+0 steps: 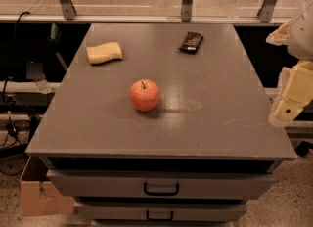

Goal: Pick apple

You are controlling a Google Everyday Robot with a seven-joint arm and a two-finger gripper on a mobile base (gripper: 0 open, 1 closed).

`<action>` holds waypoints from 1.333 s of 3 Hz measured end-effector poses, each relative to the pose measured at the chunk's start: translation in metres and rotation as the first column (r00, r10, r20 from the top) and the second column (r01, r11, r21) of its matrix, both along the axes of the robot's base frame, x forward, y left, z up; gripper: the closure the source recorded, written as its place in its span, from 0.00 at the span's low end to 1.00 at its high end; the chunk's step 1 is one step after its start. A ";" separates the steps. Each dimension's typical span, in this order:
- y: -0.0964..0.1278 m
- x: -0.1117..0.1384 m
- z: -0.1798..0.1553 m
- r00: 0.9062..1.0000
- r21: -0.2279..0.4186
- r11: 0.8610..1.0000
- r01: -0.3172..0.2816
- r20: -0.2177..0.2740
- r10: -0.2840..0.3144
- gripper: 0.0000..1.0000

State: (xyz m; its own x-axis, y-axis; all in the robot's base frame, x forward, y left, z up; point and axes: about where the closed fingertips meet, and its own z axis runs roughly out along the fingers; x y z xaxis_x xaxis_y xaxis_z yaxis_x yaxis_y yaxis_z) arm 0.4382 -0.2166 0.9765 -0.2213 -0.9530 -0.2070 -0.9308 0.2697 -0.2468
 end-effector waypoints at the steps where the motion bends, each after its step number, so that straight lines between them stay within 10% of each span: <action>1: 0.000 0.000 0.000 1.000 0.000 1.000 0.000 0.000 0.000 0.00; 3: 0.057 0.026 -0.026 0.990 0.176 0.974 -0.141 -0.001 0.143 0.00; 4: 0.112 0.039 -0.056 0.968 0.286 0.926 -0.244 0.010 0.252 0.00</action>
Offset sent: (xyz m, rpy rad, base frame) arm 0.0283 0.0286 -0.0139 0.1688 0.0142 0.0890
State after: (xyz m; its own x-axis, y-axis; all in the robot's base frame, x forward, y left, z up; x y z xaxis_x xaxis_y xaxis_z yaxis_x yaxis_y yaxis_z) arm 0.4773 -0.1049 0.9209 0.0057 -0.8808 -0.4734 -0.9822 0.0840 -0.1680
